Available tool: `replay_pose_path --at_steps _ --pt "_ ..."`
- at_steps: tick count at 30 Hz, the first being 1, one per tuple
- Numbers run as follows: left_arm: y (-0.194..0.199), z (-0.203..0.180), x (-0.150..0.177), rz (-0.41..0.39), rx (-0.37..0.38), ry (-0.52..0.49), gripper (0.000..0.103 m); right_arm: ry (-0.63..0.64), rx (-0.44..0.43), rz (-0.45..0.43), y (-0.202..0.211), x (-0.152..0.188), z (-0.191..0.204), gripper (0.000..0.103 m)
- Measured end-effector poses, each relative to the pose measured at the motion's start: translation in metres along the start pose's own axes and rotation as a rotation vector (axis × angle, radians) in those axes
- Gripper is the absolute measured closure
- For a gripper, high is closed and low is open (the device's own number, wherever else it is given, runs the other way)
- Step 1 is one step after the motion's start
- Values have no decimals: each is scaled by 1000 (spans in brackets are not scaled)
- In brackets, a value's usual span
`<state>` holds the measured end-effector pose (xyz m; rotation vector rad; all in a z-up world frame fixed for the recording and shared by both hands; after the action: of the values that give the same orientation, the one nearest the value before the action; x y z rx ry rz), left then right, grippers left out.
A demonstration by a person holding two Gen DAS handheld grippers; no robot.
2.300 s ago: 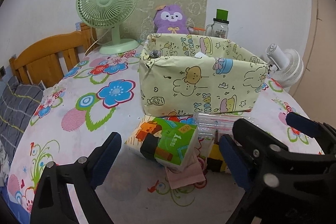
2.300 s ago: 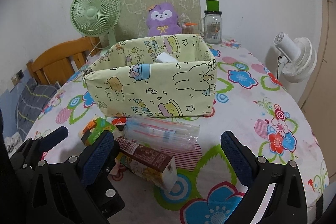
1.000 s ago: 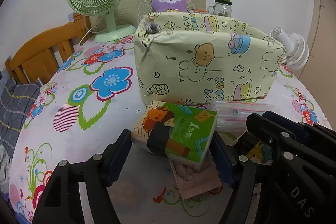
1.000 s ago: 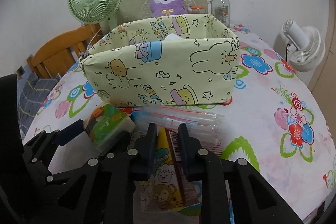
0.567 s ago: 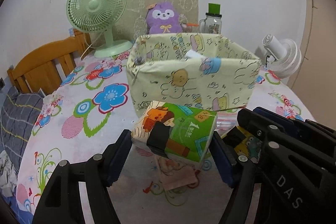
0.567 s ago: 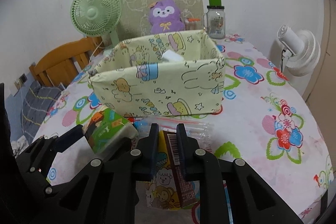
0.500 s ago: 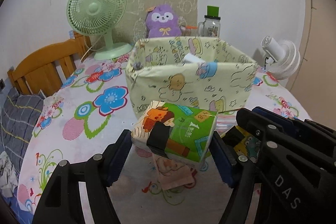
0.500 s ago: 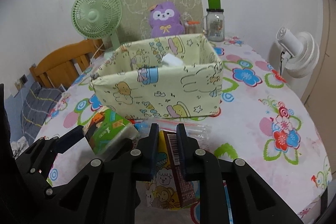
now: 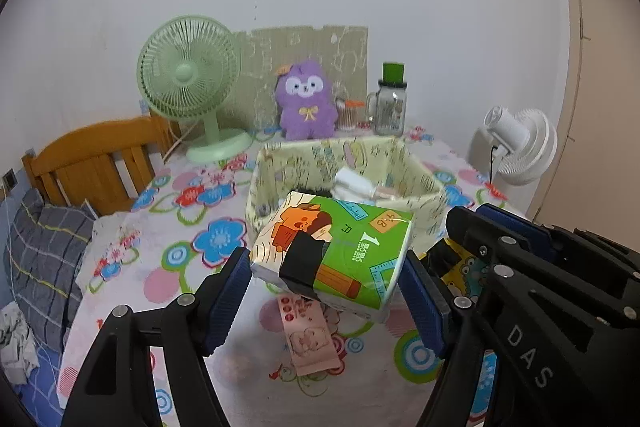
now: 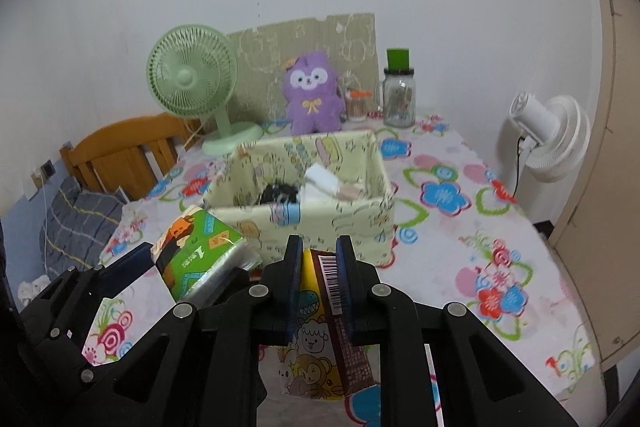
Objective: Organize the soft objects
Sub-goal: 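Carry the tissue pack in left tool while right tool carries the carton over the box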
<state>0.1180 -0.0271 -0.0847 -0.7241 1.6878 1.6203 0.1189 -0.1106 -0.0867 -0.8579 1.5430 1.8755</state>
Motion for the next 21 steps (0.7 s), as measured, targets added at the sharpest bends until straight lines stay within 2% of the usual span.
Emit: replay_pose_path --at_steps 12,21 --pt "37 -6 -28 -77 -13 -1 27 17 7 -81 43 -27 -1 83" --pt "46 -5 -39 -103 -28 9 27 33 -3 -108 52 -40 1 83"
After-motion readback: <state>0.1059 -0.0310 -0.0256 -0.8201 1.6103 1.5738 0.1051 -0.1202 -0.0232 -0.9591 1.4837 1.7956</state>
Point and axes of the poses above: each gripper's, at about its wrist camera, not at the fingertips, and y roughly against the way its jaws point, z to its left, x to its underside, the point moved 6 cm from there along -y, roughly the way its jaws point, and after that the axes turned 5 degrees about z, right-handed, at the moved point
